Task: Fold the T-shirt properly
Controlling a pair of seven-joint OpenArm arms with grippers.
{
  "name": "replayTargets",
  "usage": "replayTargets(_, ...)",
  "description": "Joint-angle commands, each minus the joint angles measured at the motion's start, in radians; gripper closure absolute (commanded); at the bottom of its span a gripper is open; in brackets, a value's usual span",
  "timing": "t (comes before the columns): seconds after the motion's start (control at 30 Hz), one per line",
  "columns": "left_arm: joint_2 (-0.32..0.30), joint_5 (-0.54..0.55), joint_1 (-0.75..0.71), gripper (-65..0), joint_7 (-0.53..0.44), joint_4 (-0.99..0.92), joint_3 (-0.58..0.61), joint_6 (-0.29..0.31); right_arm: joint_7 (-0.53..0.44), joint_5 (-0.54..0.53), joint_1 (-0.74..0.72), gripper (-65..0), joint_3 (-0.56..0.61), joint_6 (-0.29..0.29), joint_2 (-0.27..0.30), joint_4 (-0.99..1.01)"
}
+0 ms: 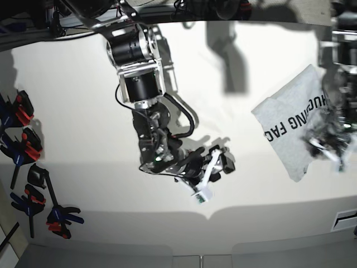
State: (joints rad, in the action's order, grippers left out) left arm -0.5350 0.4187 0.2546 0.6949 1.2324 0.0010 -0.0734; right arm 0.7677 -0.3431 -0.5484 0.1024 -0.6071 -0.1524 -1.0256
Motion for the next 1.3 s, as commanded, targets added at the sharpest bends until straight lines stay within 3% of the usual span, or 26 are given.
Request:
replayTargets(0.0, 0.016, -0.018, 0.025, -42.5, -0.02, 0.002, -0.033, -0.036, -0.008, -0.035, -0.036, -29.7, -0.028, -0.015, 0.003, -0.025)
replayTargets(0.07, 0.095, -0.035, 0.025, -42.5, -0.035, -0.026, -0.083, -0.083, 0.023, -0.055, -0.036, -29.7, -0.086, -0.049, 0.018, -0.025)
replayTargets(0.13, 0.158, -0.037, 0.025, -42.5, -0.078, -0.055, -0.133, -0.084, 0.062, -0.062, -0.035, -29.7, -0.147, -0.091, 0.034, -0.025)
replayTargets(0.2, 0.204, -0.061, 0.025, -42.5, -0.114, -0.095, -0.17, -0.084, 0.092, -0.072, -0.036, -29.7, -0.201, -0.091, 0.056, -0.025)
replayTargets(0.37, 0.264, -0.112, 0.025, -42.5, -0.104, -0.244, -0.198, -0.083, 0.141, -0.179, -0.033, -29.7, -0.295, -0.091, 0.125, -0.025)
replayTargets(0.5, 0.309, -0.111, 0.017, -42.5, -0.064, -0.29, -0.197, 0.009, 0.158, -0.22, -0.033, -29.7, -0.334, -0.091, 0.166, -0.025)
replayTargets(0.63, 0.367, -0.112, 0.011, -42.5, -0.066, -0.282, -0.196, 0.081, 0.161, -0.217, -0.033, -29.7, -0.338, -0.091, 0.169, -0.025)
replayTargets(0.9, 0.469, -0.112, 0.008, -42.5, 0.002, -0.282, -0.196, 0.093, 0.164, -0.218, -0.034, -29.7, -0.338, -0.091, 0.169, -0.025)
replayTargets(1.13, 0.493, -0.056, 0.008, -42.5, 0.078, -0.282, -0.196, 0.247, 0.164, -0.218, -0.034, -29.7, -0.338, -0.091, 0.169, -0.026)
replayTargets(1.27, 0.493, -0.048, 0.008, -42.5, 0.095, -0.282, -0.196, 0.273, 0.164, -0.218, -0.034, -29.7, -0.338, -0.091, 0.169, -0.025)
